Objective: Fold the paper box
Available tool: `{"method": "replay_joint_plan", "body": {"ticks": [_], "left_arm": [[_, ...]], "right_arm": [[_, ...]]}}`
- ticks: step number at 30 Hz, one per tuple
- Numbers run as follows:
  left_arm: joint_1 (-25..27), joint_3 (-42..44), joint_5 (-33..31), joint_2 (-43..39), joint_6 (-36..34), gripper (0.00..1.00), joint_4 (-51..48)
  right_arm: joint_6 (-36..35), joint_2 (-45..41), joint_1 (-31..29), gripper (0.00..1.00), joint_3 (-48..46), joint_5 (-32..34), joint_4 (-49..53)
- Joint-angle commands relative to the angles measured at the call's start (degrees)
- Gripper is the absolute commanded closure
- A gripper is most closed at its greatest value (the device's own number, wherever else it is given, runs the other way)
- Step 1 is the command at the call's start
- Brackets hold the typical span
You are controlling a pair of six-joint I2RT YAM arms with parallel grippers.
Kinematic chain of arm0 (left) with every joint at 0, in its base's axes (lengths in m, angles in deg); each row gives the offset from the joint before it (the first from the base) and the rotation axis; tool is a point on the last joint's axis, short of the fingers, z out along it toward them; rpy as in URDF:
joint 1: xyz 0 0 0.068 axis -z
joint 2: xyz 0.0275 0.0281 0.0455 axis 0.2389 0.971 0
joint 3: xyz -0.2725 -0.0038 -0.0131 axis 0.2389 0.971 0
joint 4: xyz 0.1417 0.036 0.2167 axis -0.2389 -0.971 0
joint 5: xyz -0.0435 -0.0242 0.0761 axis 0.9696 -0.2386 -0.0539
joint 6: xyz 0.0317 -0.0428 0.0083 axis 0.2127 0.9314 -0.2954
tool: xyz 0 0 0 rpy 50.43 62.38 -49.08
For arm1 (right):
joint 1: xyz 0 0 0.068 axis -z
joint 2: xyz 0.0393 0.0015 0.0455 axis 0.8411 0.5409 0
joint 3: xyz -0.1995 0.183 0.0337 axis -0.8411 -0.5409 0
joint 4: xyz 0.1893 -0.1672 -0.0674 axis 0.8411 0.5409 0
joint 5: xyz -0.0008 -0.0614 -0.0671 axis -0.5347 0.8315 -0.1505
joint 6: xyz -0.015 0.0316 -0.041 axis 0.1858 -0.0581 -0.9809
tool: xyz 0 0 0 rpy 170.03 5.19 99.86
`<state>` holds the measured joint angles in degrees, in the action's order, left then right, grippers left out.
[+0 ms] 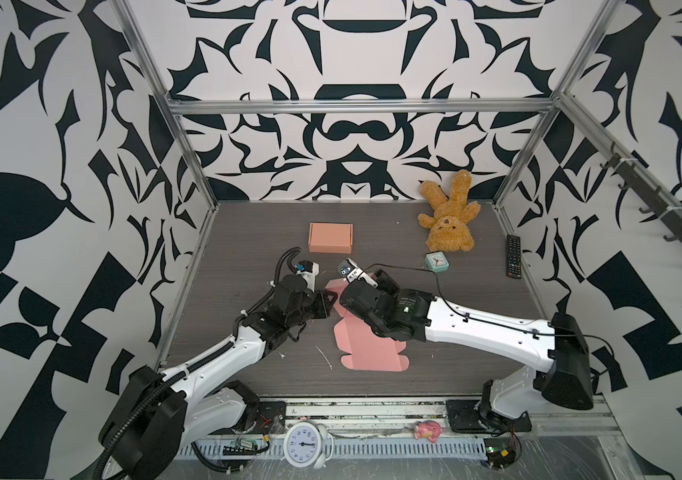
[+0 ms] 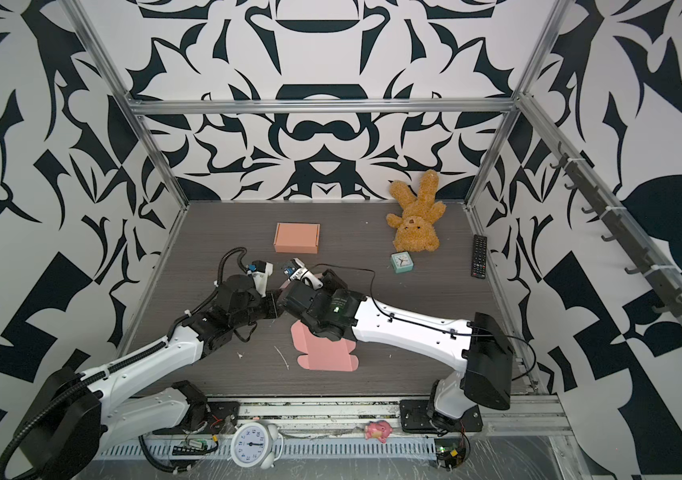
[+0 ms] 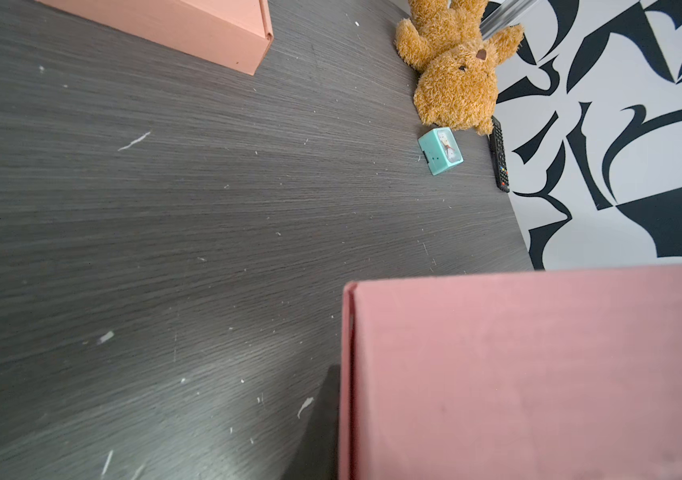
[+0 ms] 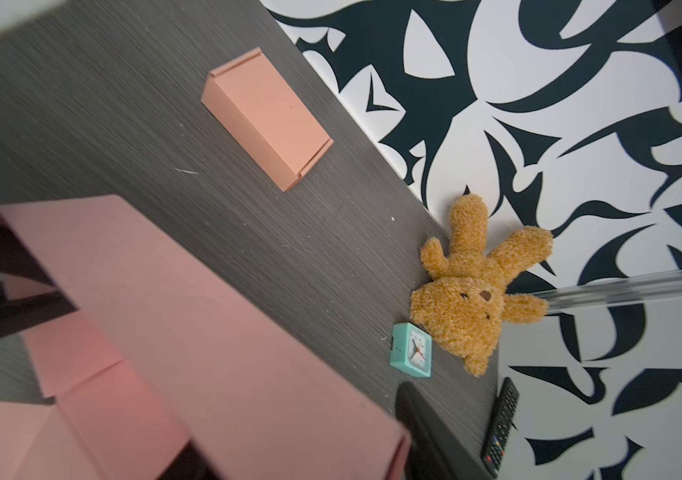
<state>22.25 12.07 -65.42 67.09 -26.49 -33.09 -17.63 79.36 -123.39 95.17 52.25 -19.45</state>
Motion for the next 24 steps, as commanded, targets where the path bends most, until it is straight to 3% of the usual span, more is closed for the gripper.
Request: {"method": "replay_joint_plan", "body": {"ticks": [1, 12, 24], "left_arm": [[0.2, -2.0, -1.7, 0.8, -3.3, 0.87, 0.9], [0.2, -2.8, -5.0, 6.0, -11.5, 0.87, 5.2], [1.6, -2.8, -2.0, 14.3, -19.8, 0.85, 14.3]], "right_arm": [[5.3, -3.7, -0.3, 0.35, -1.4, -7.0, -2.3], [8.6, -10.2, 0.7, 0.3, -2.9, -17.3, -3.3], [11.9, -17.4, 10.9, 0.3, -8.6, -29.3, -9.0]]}}
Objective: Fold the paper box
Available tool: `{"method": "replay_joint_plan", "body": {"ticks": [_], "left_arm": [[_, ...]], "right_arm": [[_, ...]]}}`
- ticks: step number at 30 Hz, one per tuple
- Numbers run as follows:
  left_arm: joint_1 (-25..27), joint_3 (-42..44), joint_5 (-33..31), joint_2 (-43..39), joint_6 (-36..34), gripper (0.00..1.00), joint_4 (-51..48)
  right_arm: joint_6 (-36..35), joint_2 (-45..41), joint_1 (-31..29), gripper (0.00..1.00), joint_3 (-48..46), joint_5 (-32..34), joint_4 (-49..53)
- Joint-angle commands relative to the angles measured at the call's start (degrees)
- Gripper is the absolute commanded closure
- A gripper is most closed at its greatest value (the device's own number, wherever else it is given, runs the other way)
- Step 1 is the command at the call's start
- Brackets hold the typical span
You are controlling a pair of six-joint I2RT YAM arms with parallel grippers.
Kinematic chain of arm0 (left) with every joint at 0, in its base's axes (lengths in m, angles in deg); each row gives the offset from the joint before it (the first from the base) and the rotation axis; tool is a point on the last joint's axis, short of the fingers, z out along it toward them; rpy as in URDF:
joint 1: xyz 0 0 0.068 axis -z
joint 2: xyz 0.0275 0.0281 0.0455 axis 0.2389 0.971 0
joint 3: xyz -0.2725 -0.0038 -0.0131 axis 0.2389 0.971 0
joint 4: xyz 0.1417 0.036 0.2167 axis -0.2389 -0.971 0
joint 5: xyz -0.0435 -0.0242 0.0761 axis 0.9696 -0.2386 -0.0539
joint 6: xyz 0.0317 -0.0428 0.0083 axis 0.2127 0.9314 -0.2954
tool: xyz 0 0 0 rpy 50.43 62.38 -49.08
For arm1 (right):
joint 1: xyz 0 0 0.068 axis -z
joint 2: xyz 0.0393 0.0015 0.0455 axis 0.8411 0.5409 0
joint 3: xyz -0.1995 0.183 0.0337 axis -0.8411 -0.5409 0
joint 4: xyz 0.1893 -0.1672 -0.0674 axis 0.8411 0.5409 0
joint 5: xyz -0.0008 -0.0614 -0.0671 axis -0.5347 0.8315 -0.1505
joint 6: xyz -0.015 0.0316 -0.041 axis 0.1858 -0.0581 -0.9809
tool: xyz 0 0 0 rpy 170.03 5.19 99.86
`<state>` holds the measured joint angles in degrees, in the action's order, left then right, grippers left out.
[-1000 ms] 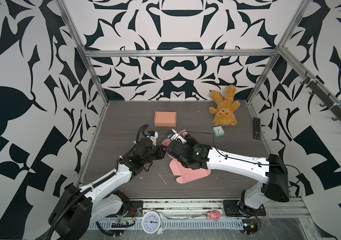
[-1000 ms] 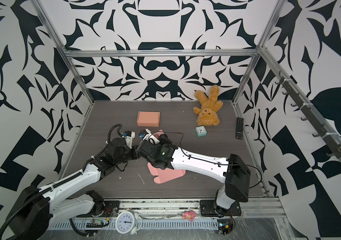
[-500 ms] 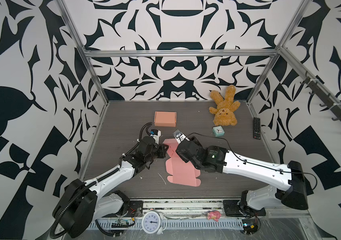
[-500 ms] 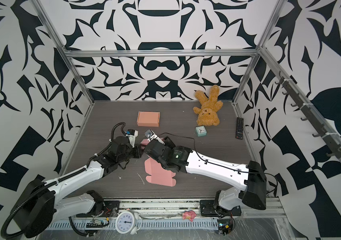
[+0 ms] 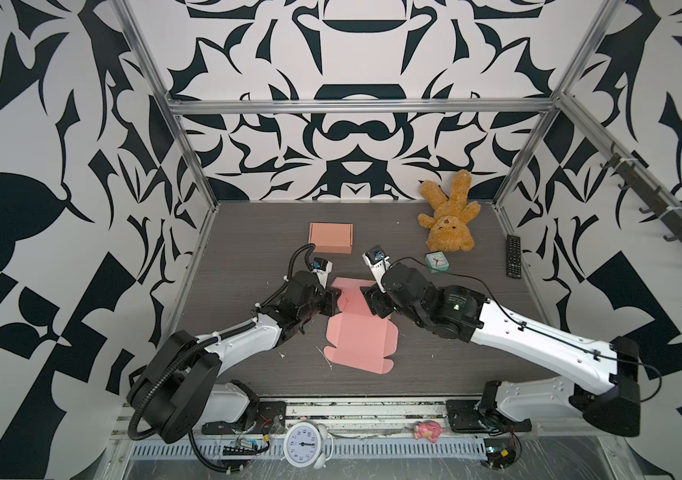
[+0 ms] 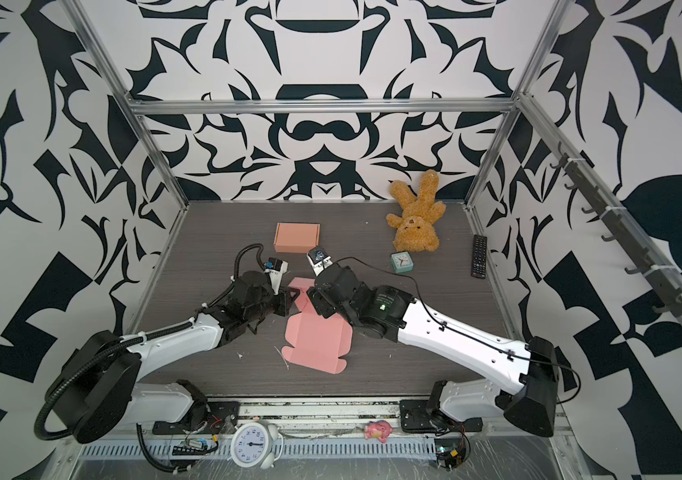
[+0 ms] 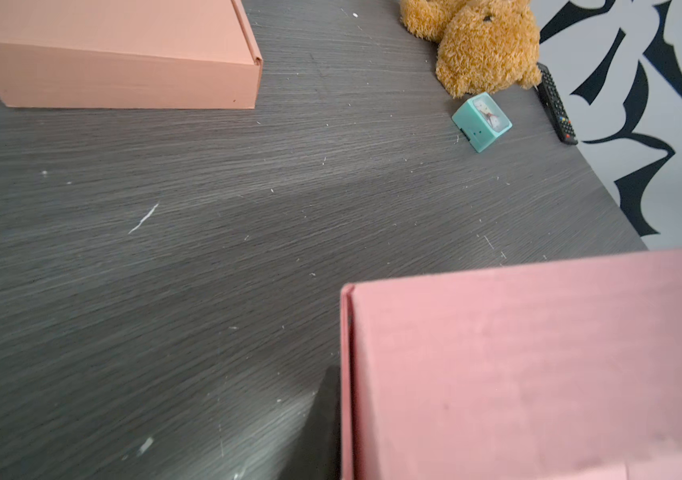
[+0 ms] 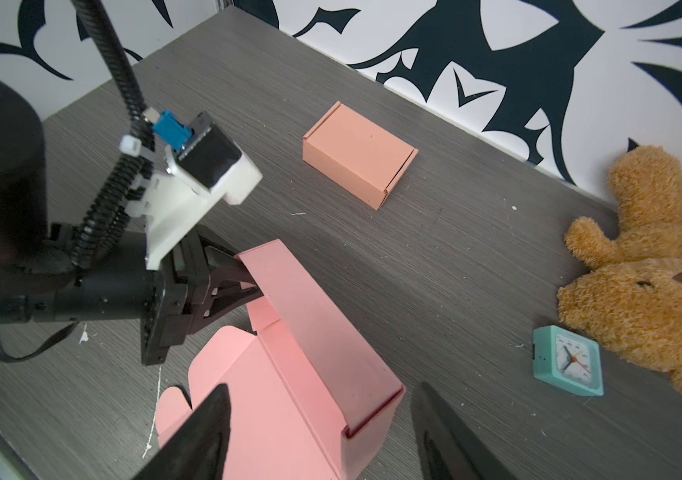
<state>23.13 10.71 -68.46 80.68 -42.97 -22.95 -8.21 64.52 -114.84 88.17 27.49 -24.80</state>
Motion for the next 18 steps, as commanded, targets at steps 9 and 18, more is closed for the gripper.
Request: {"method": "replay_joint_plan", "body": {"ticks": [9, 18], "left_arm": [[5.8, -1.5, -2.1, 4.3, -9.4, 0.84, 7.5], [11.2, -3.2, -8.1, 9.5, -14.5, 0.83, 8.8]], "right_arm": [[2.6, 0.0, 5.9, 0.3, -3.9, -10.8, -3.6], [2.8, 3.5, 7.2, 0.3, -6.3, -12.3, -3.4]]}}
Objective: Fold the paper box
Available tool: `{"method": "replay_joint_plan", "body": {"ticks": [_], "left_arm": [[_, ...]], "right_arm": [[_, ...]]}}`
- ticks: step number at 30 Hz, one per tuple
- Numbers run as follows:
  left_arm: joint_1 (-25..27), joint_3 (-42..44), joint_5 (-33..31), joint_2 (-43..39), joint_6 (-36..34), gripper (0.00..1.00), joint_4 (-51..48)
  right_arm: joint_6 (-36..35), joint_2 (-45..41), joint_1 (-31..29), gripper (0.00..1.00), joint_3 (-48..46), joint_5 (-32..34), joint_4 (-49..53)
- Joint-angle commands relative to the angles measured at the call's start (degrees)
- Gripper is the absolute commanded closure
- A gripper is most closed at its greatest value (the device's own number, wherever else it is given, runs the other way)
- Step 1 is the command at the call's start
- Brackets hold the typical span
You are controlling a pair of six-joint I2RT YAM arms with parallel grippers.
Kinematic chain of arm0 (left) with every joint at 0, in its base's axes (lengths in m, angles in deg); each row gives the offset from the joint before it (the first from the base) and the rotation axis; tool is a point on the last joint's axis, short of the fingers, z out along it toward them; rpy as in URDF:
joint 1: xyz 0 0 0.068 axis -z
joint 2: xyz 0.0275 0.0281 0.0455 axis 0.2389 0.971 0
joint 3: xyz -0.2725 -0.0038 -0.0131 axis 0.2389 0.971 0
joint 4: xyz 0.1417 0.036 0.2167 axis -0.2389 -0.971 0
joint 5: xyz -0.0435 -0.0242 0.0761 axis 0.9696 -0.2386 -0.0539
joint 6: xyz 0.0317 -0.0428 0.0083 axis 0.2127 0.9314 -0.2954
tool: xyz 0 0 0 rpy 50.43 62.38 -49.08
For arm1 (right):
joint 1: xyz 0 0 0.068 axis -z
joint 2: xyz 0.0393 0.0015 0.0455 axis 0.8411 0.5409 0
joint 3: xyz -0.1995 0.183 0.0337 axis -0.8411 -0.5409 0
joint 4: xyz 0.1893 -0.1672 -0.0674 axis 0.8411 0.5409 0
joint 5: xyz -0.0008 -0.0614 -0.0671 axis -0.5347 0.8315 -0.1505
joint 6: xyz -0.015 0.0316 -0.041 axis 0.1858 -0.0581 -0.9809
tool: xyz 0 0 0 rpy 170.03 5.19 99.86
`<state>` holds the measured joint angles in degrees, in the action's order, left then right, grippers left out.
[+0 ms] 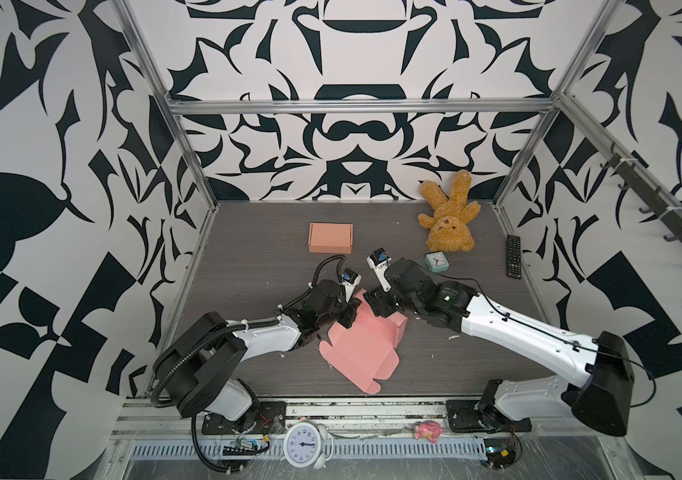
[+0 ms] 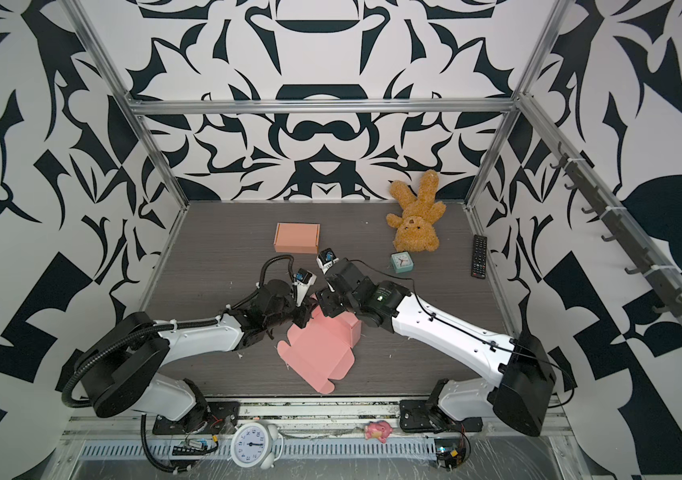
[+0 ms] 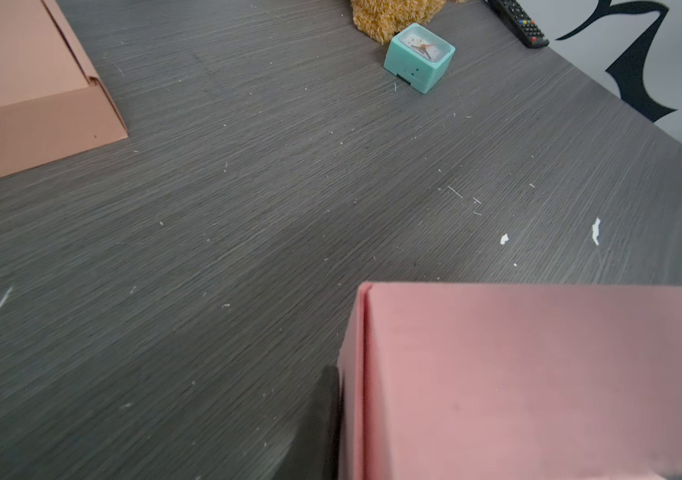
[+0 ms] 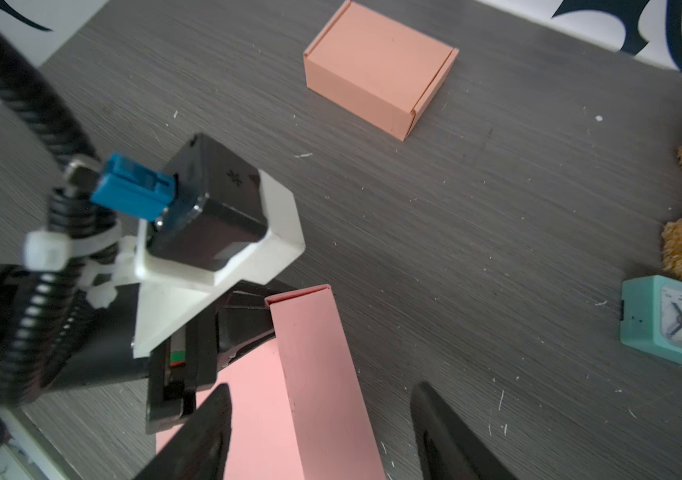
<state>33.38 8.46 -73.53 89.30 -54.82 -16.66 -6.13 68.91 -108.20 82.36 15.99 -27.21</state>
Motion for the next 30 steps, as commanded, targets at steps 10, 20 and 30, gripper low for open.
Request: {"method": "replay_joint_plan", "body": {"ticks": [10, 20, 30], "left_arm": [[3.7, 1.4, -6.6, 4.6, -4.1, 0.82, 7.5], [4.4, 2.9, -7.5, 4.6, -3.6, 0.79, 9.3], [4.6, 4.5, -7.5, 3.8, -3.4, 0.75, 10.4]], "right_arm": [[1.7, -5.1, 1.1, 0.3, -6.4, 0.4, 0.7], [1.1, -5.6, 1.1, 0.31, -7.0, 0.9, 1.2], [1.7, -5.4, 1.1, 0.3, -7.1, -1.0, 2.2]]}}
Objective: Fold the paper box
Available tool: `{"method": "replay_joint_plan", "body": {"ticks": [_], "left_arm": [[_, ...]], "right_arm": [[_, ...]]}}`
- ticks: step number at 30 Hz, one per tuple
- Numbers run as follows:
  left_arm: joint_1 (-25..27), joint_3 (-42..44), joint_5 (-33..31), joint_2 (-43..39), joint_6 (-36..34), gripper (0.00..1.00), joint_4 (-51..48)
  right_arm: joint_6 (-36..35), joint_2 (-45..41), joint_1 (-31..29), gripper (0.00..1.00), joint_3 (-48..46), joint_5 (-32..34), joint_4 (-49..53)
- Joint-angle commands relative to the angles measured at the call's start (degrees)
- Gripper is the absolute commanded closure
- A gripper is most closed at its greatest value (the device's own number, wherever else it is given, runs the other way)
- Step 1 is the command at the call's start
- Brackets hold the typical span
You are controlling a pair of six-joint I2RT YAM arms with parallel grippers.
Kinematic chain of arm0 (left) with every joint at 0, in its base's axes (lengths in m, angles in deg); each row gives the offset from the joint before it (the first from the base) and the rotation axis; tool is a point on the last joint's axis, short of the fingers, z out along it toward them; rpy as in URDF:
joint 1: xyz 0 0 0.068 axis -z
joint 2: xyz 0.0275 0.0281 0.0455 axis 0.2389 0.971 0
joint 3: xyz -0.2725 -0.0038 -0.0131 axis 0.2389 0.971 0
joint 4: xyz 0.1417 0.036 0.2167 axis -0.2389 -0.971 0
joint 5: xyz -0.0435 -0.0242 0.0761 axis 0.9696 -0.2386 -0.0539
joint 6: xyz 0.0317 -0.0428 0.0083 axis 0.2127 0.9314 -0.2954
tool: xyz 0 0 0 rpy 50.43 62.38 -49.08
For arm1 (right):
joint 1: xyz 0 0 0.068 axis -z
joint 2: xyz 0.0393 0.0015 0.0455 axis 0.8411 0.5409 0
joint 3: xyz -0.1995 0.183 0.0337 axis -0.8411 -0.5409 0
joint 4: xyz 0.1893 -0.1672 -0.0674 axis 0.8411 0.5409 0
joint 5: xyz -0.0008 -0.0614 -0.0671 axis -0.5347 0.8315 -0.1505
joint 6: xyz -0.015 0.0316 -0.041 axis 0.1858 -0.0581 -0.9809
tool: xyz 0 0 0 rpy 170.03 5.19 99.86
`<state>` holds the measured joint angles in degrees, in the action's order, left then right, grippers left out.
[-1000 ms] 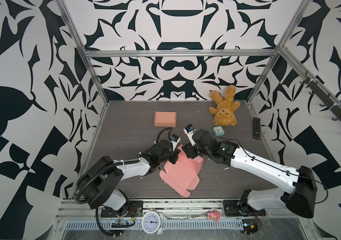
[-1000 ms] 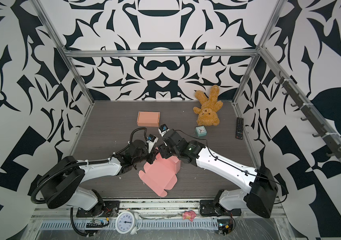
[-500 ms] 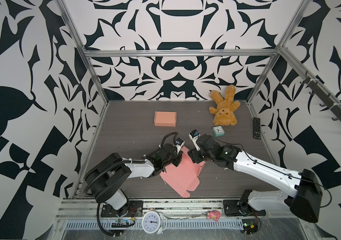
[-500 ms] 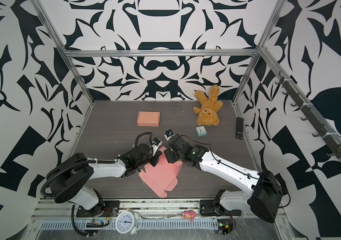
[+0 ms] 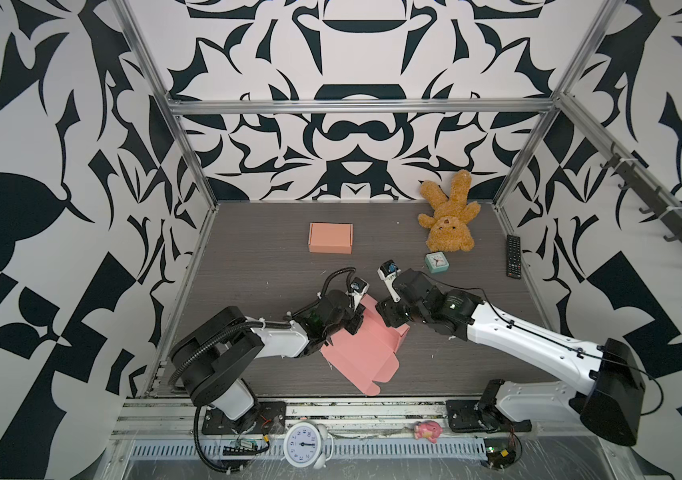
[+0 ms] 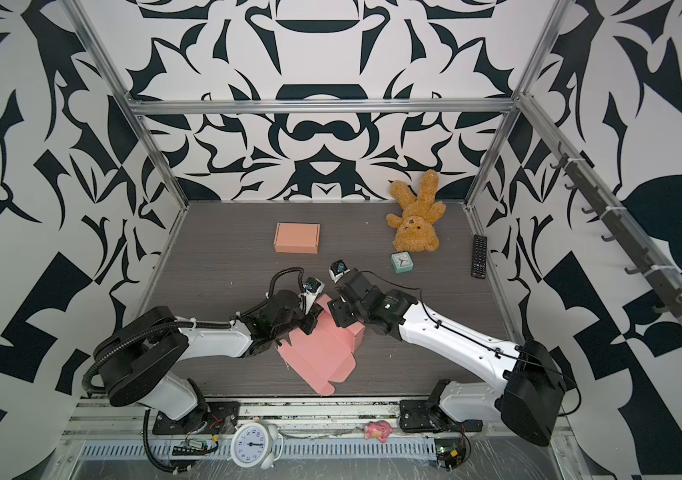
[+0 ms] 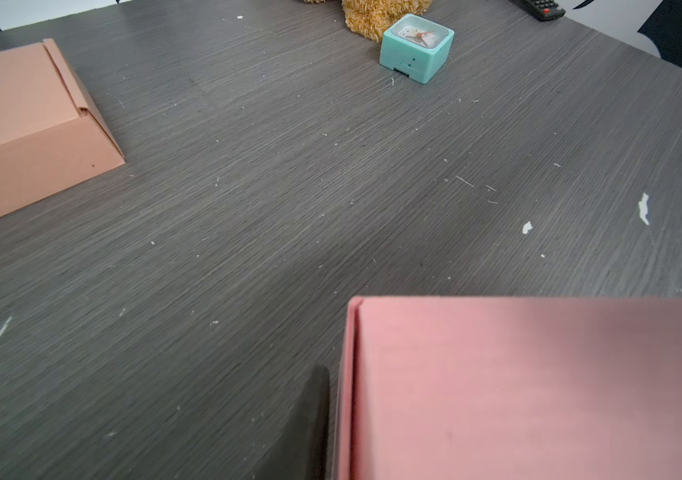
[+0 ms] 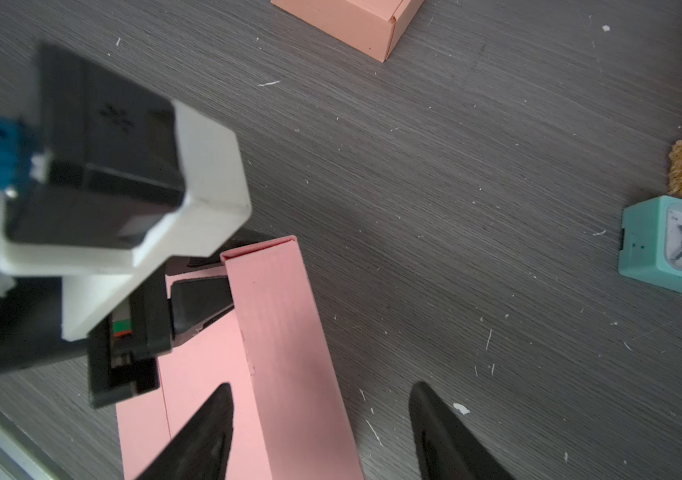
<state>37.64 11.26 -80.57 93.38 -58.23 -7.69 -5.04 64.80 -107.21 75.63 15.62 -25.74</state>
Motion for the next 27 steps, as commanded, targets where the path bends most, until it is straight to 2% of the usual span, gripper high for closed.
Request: {"method": "replay_joint_plan", "body": {"ticks": [1, 13, 22, 27], "left_arm": [[0.3, 2.0, -0.6, -0.6, 0.1, 0.74, 1.4], [0.9, 6.1, 0.3, -7.1, 4.2, 0.6, -0.4], [0.9, 9.4, 1.9, -15.0, 7.5, 0.58, -5.2], [0.9, 8.3, 0.9, -19.1, 9.5, 0.58, -12.9]], "right_arm": [[0.6, -1.2, 0.1, 0.3, -0.4, -1.0, 0.6], [-0.7, 3.3, -1.0, 0.22, 1.7, -4.2, 1.4], [-0.4, 6.2, -1.4, 0.22, 2.6, -3.3, 2.4], [-0.1, 7.3, -1.4, 0.23, 2.9, -2.5, 2.8]]}}
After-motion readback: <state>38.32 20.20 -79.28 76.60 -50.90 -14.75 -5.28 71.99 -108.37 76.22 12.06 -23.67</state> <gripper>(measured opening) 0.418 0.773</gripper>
